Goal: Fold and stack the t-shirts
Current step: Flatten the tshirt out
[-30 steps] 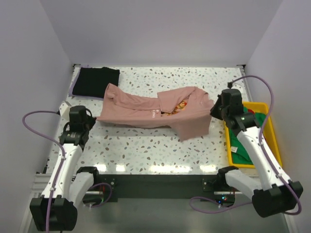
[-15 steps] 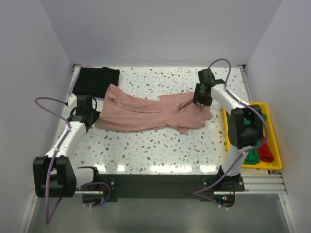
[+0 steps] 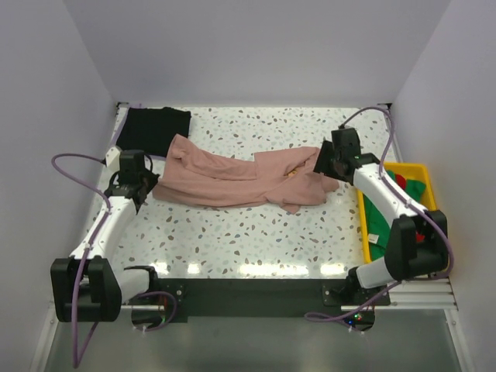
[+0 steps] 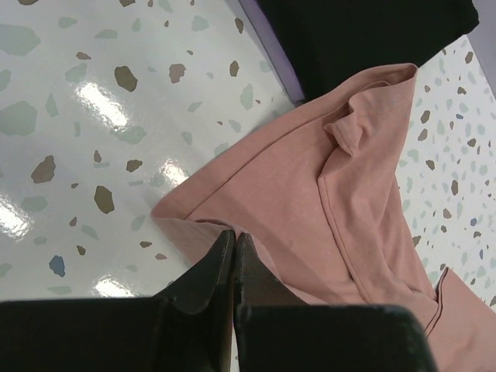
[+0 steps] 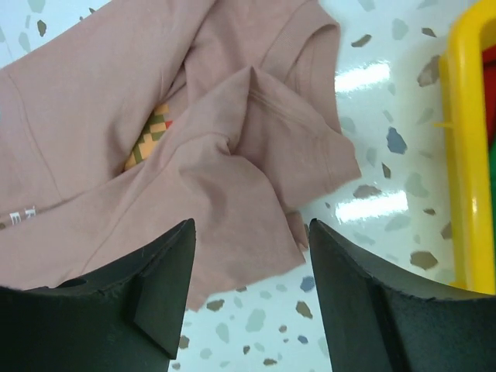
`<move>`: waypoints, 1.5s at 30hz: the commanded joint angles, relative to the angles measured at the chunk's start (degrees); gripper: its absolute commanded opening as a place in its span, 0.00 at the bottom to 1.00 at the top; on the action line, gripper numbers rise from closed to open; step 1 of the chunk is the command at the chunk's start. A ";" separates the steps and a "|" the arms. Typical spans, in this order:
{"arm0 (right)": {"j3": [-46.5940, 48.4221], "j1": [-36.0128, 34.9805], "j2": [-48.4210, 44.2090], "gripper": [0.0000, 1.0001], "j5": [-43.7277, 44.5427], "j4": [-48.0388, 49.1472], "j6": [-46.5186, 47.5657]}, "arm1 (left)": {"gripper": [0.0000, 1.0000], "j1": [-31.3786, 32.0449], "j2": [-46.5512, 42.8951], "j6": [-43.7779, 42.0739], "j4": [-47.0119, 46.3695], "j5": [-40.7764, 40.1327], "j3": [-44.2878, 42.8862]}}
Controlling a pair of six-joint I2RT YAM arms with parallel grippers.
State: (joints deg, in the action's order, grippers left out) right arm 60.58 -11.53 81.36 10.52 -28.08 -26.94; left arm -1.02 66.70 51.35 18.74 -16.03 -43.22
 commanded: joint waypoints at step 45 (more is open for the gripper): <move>11.05 1.59 5.14 0.00 -4.02 -0.21 -3.91 | 0.00 -0.48 -7.45 -3.45 -0.12 1.53 1.04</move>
State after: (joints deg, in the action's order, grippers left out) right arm 69.58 -11.31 97.56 5.17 -25.36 -30.74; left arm -1.02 62.37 49.76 17.96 -14.06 -40.38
